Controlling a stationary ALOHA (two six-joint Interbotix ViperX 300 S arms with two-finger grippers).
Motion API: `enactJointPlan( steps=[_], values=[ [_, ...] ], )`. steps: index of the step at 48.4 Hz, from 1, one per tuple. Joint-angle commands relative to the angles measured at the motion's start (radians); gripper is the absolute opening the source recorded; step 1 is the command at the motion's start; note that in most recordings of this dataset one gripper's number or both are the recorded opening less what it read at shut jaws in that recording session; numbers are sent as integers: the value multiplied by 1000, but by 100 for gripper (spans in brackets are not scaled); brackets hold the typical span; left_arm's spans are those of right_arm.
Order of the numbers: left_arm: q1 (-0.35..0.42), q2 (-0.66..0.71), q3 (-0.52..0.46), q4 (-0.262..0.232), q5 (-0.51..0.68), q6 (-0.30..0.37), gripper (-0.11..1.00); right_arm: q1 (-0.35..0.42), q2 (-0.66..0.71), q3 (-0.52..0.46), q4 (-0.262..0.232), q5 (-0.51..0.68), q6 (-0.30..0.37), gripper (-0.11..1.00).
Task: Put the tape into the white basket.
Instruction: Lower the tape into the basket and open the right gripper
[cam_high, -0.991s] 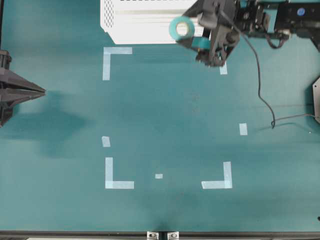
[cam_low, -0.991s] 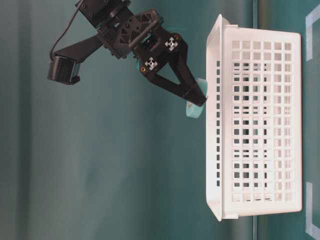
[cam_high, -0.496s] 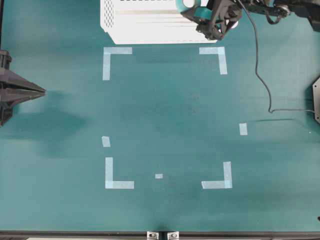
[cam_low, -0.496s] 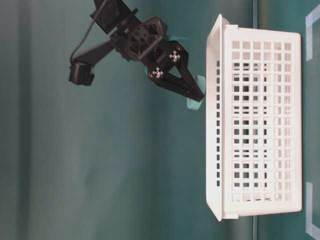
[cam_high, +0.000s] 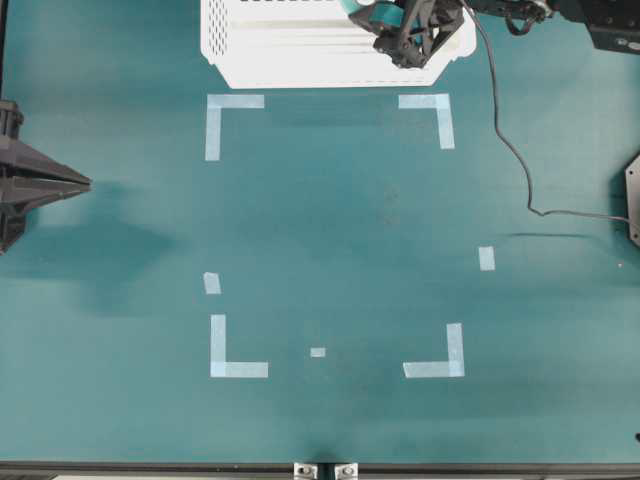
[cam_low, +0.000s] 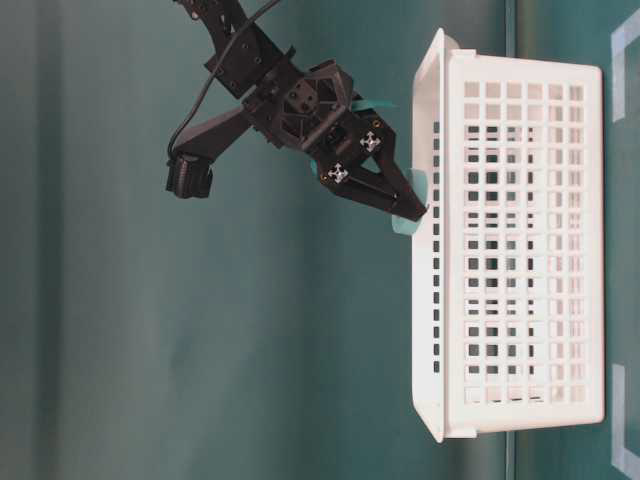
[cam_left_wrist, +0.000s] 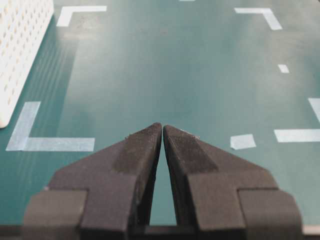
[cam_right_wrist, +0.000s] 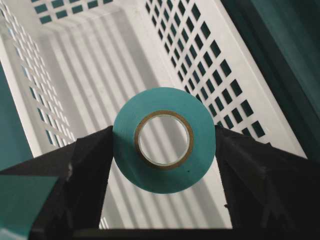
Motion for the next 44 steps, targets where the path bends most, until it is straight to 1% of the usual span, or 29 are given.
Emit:
enactJointPlan(
  steps=[1, 15, 19, 21, 27, 33, 44],
  values=[
    [5, 9, -11, 2, -9, 2, -7, 0, -12, -26, -2, -15, 2, 68],
    [5, 11, -11, 2, -9, 2, -7, 0, -12, -20, -2, -21, 0, 70],
    [5, 9, -12, 2, -11, 2, -7, 0, -14, -17, -2, -21, 0, 88],
    [5, 9, -12, 2, -9, 2, -7, 0, -14, -17, 0, -21, 0, 93],
    [5, 11, -12, 2, -9, 2, -7, 0, -15, -18, 0, -18, 0, 88],
    [3, 9, -11, 2, -11, 2, -7, 6, -28, -17, -2, -15, -2, 88],
    [5, 9, -11, 2, -11, 2, -7, 74, -77, -6, -2, -6, -3, 88]
  ],
)
